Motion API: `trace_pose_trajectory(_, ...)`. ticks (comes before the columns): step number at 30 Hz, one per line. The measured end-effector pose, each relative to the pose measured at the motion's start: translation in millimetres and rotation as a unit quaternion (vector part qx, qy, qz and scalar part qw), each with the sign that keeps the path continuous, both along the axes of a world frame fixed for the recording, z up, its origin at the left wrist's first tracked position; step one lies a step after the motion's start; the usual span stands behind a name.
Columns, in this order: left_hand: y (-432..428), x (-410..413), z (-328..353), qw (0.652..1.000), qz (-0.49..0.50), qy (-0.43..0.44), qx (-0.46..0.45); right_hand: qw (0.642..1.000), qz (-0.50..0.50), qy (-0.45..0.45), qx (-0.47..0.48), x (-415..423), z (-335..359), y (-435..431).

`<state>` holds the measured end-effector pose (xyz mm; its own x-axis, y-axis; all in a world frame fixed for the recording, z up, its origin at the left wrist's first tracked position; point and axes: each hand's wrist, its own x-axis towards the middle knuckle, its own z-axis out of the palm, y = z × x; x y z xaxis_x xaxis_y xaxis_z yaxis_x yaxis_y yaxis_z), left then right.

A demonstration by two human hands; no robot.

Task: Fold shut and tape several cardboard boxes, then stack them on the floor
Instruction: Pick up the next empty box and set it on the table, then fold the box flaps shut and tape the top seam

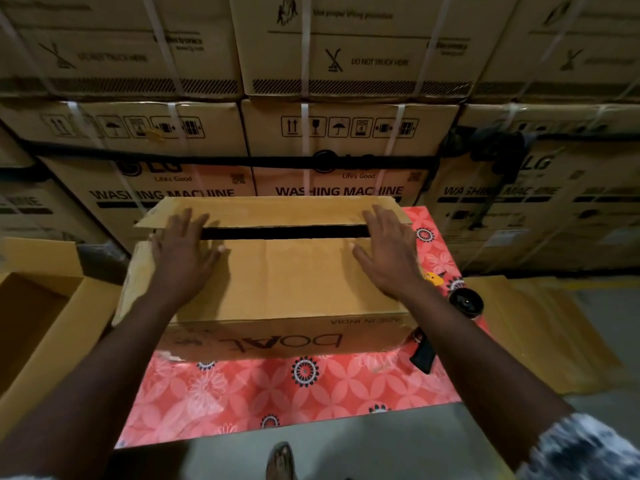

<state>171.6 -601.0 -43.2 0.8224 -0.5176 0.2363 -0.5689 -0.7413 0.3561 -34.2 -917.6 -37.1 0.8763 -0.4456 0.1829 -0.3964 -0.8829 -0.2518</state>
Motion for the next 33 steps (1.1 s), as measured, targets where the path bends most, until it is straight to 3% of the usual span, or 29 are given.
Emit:
trace_pose_trajectory(3, -8.7, 2.5, -20.7, 0.998, -0.018, 0.051, 0.029, 0.996, 0.021, 0.085, 0.015, 1.2, -20.3, -5.2)
trace_pose_trajectory(5, -8.3, 0.8, -29.7, 0.997, -0.018, 0.059, 0.037, 0.995, 0.018, 0.091, 0.034, -6.5, -28.2, -7.6)
trace_pose_trajectory(9, -5.6, 0.6, -33.5, 0.998, -0.023, 0.046, 0.029, 0.995, -0.059, 0.044, 0.060, -34.6, -40.3, -19.5)
trace_pose_trajectory(11, -6.2, -0.4, -33.5, 0.999, -0.022, 0.044, 0.020, 0.984, -0.140, -0.023, 0.109, -57.7, -52.9, -31.0)
trace_pose_trajectory(12, -6.7, -1.2, -33.4, 0.999, -0.020, 0.042, 0.016, 0.961, -0.199, -0.089, 0.170, -69.3, -56.1, -33.7)
trace_pose_trajectory(13, -6.7, -1.4, -34.3, 0.999, -0.018, 0.039, 0.012, 0.916, -0.268, -0.168, 0.248, -81.0, -57.3, -33.9)
trace_pose_trajectory(15, -6.7, -1.1, -35.1, 0.999, -0.018, 0.035, 0.003, 0.790, -0.411, -0.278, 0.360, -106.3, -66.4, -30.1)
trace_pose_trajectory(18, -8.4, -1.5, -34.1, 0.999, -0.015, 0.034, -0.011, 0.689, -0.531, -0.232, 0.435, -146.9, -114.1, -28.7)
trace_pose_trajectory(20, -9.5, -2.8, -33.6, 0.999, -0.011, 0.031, -0.015, 0.647, -0.500, -0.189, 0.543, -161.1, -141.4, -26.4)
trace_pose_trajectory(22, -9.6, -3.7, -33.3, 0.999, -0.009, 0.033, -0.014, 0.573, -0.426, -0.177, 0.677, -161.7, -153.5, -25.3)
trace_pose_trajectory(24, -8.6, -3.6, -33.6, 0.999, -0.006, 0.037, -0.015, 0.514, -0.385, -0.186, 0.744, -159.5, -168.1, -32.2)
trace_pose_trajectory(28, -9.1, -4.1, -32.0, 0.999, -0.002, 0.033, -0.016, 0.500, -0.341, -0.189, 0.773, -146.1, -181.9, -47.6)
trace_pose_trajectory(33, -9.3, -3.4, -26.6, 0.998, -0.012, 0.052, -0.031, 0.501, -0.438, -0.228, 0.711, -117.0, -176.2, -68.6)
